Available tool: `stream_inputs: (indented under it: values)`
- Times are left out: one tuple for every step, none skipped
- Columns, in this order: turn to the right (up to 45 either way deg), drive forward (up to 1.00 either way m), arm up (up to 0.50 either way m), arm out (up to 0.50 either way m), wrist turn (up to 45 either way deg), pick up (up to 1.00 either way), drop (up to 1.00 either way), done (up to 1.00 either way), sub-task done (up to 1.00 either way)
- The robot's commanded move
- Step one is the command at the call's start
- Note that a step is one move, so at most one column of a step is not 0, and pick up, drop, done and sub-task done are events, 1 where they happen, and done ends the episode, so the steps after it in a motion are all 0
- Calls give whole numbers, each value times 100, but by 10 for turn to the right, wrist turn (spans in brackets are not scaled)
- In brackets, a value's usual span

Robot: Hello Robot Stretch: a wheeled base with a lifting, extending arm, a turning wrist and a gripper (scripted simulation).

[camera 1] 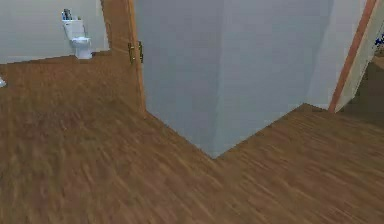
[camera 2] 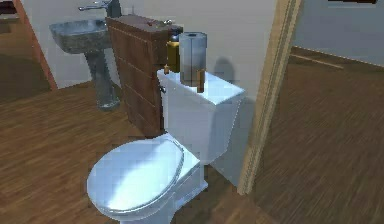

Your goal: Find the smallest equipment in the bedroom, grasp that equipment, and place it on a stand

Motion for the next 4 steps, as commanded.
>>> stream_inputs:
  values:
    - [210,0,0,0,0,0,0,0,0]
    - [0,65,0,0,0,0,0,0,0]
    - [270,0,0,0,0,0,0,0,0]
    - [0,100,0,0,0,0,0,0,0]
